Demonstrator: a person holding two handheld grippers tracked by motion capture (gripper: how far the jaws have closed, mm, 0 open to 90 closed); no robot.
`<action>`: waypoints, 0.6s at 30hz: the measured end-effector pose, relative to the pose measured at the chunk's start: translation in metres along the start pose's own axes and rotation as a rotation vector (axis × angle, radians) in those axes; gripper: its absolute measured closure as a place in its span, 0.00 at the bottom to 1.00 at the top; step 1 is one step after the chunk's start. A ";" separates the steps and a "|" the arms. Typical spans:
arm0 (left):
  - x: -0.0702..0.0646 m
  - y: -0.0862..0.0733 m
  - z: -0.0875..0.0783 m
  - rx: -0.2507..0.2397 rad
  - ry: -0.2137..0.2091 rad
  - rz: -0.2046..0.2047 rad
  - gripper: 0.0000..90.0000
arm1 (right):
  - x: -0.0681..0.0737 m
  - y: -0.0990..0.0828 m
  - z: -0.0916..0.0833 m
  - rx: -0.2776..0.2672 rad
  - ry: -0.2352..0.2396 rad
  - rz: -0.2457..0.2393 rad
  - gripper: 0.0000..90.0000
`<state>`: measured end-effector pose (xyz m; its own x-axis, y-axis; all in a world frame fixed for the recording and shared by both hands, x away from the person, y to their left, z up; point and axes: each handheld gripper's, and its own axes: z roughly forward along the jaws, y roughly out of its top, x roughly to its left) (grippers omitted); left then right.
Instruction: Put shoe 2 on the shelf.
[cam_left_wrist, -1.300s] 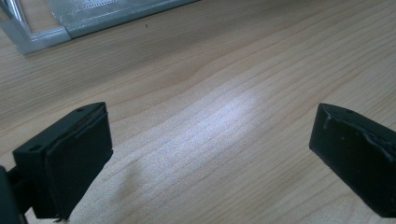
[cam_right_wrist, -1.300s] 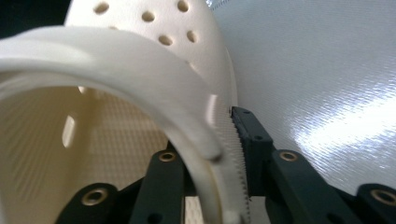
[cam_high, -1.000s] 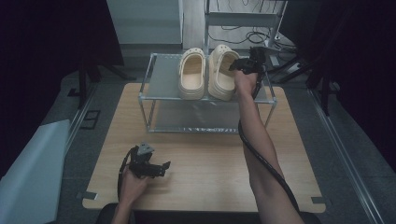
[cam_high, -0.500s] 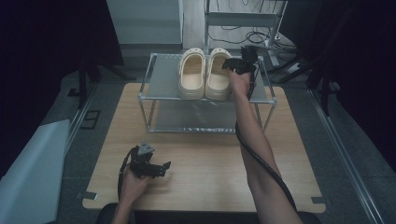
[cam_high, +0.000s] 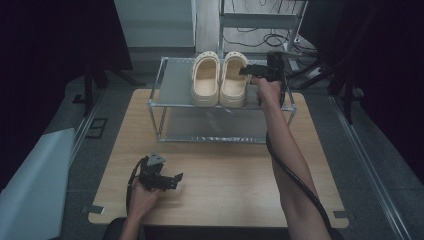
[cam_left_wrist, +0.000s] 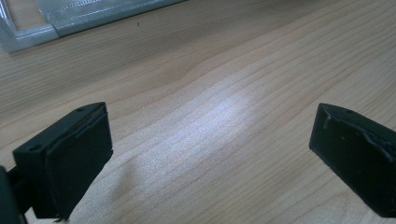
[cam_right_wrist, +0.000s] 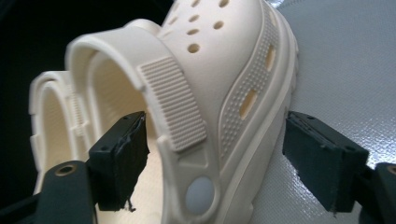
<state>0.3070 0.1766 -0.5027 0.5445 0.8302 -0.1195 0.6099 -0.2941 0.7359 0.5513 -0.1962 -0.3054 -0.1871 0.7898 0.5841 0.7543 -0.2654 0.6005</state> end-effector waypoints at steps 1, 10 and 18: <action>0.000 0.000 0.000 0.001 -0.001 -0.001 0.00 | -0.001 0.000 -0.002 0.008 0.014 -0.012 0.23; 0.000 0.000 0.002 0.004 -0.004 0.001 0.00 | -0.006 -0.006 -0.017 0.024 0.076 -0.042 0.22; -0.001 0.000 0.002 0.006 -0.003 0.003 0.00 | -0.009 -0.013 -0.027 0.025 0.099 -0.056 0.22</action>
<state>0.3074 0.1755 -0.5039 0.5483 0.8278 -0.1190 0.6116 -0.2999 0.7321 0.5263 -0.2151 -0.3033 -0.2897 0.7441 0.6020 0.7564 -0.2075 0.6204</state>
